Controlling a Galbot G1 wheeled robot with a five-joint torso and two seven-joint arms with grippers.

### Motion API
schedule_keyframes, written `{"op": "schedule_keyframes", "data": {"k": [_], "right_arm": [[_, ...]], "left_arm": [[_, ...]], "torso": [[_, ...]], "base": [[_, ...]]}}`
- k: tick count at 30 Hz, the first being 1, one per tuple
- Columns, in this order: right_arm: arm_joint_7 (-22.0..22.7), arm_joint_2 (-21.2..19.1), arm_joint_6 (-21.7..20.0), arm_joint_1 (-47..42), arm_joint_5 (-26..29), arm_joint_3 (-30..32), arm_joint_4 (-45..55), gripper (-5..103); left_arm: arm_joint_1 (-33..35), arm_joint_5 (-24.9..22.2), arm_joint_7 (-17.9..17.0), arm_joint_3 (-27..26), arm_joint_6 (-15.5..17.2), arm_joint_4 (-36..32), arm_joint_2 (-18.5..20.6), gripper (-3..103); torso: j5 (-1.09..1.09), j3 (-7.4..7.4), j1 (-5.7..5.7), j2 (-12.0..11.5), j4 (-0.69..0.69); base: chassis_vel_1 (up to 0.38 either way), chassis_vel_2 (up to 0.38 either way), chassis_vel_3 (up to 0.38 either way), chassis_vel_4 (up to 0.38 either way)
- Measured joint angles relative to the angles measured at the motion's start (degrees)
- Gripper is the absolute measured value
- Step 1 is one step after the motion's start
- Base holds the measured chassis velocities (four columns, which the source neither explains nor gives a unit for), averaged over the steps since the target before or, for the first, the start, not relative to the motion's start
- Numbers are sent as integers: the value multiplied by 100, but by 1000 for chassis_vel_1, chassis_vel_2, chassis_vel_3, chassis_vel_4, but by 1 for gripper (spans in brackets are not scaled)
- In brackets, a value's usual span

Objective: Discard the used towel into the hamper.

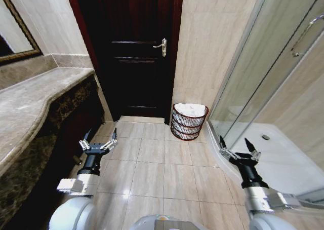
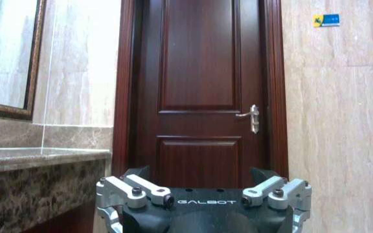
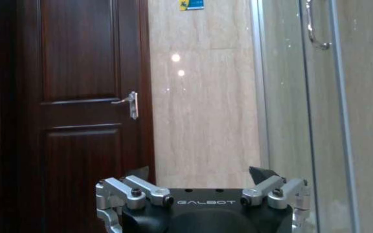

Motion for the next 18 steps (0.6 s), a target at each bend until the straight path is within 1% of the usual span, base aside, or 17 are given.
{"op": "schedule_keyframes", "data": {"k": [3, 4, 10, 18], "right_arm": [[1, 42, -21, 14, -55, -93, 13, 100], [1, 42, -21, 14, -55, -93, 13, 100], [18, 66, -190, 74, -61, -114, 68, 100], [11, 112, -314, 60, -23, -71, 88, 100]], "left_arm": [[-3, 27, -18, 39, 7, -44, -23, 100], [-3, 27, -18, 39, 7, -44, -23, 100], [56, 33, -17, 44, 8, -136, -59, 100], [32, 120, -35, 127, 203, -183, -18, 100]], "torso": [[0, 59, 36, 95, 0], [0, 59, 36, 95, 0], [0, 154, 99, 252, 0], [0, 266, 182, 447, 0]], "base": [[0, 0, 0, 0], [0, 0, 0, 0], [0, 0, 0, 0], [0, 0, 0, 0]]}}
